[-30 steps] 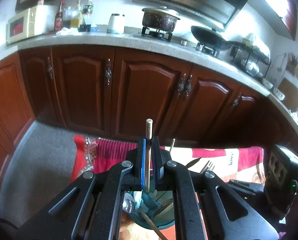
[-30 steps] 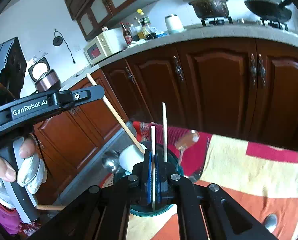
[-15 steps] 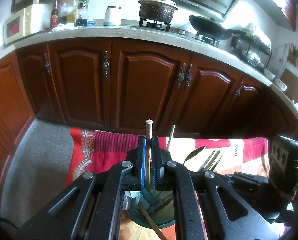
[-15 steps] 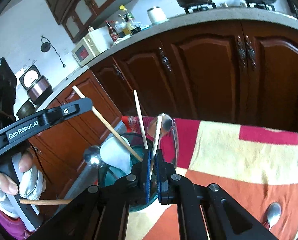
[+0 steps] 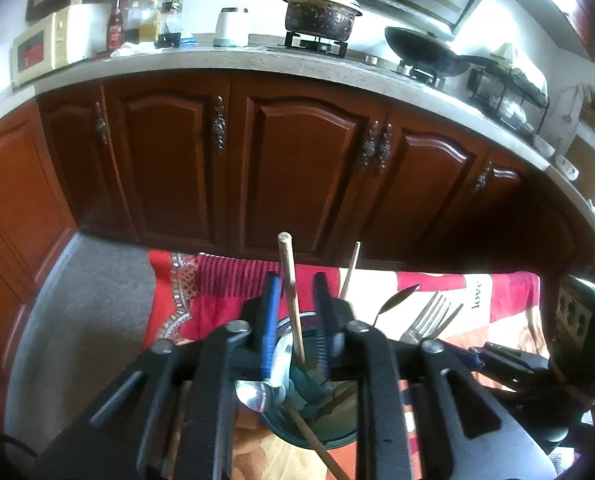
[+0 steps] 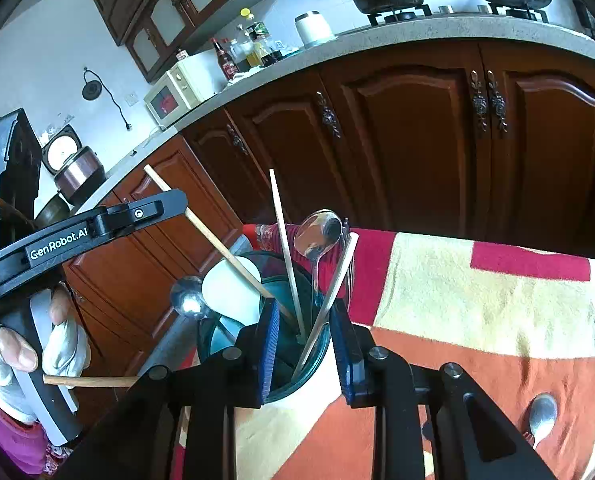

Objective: Organize utensils
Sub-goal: 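Lower both chopsticks into the holder and open both tools, then withdraw both open tools and move them over the fork and spoon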

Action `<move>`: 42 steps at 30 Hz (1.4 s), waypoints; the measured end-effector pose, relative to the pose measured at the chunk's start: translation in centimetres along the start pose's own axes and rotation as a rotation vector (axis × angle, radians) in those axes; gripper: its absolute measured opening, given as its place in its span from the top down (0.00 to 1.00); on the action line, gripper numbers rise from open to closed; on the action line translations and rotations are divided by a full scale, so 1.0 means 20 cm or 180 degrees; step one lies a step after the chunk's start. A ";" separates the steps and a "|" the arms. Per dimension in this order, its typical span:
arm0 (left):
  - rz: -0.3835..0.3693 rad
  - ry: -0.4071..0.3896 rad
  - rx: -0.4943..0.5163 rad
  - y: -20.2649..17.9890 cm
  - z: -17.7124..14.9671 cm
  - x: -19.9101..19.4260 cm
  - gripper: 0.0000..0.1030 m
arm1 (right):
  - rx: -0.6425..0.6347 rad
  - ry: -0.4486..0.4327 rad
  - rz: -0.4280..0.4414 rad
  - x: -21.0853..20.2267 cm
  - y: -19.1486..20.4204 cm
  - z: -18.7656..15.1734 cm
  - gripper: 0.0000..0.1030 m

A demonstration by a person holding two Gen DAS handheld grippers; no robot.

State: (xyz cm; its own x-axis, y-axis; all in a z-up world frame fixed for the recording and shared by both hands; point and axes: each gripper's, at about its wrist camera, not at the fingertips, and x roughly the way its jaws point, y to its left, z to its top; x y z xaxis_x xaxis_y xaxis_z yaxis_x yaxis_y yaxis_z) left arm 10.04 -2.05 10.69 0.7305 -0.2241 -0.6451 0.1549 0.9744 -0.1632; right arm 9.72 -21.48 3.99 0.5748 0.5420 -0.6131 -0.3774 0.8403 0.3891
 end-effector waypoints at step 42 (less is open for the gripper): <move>0.0376 -0.0284 0.0202 -0.14 -0.50 -0.68 0.63 | 0.0028 -0.0076 -0.0728 -0.55 -0.12 -0.49 0.63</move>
State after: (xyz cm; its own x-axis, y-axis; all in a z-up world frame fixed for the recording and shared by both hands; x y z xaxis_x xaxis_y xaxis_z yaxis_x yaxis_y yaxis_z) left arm -6.96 -1.96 12.50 0.8019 -0.1080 -0.5876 0.1040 0.9937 -0.0407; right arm -2.84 -29.45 3.01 0.6618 0.3372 -0.6696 -0.2288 0.9414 0.2479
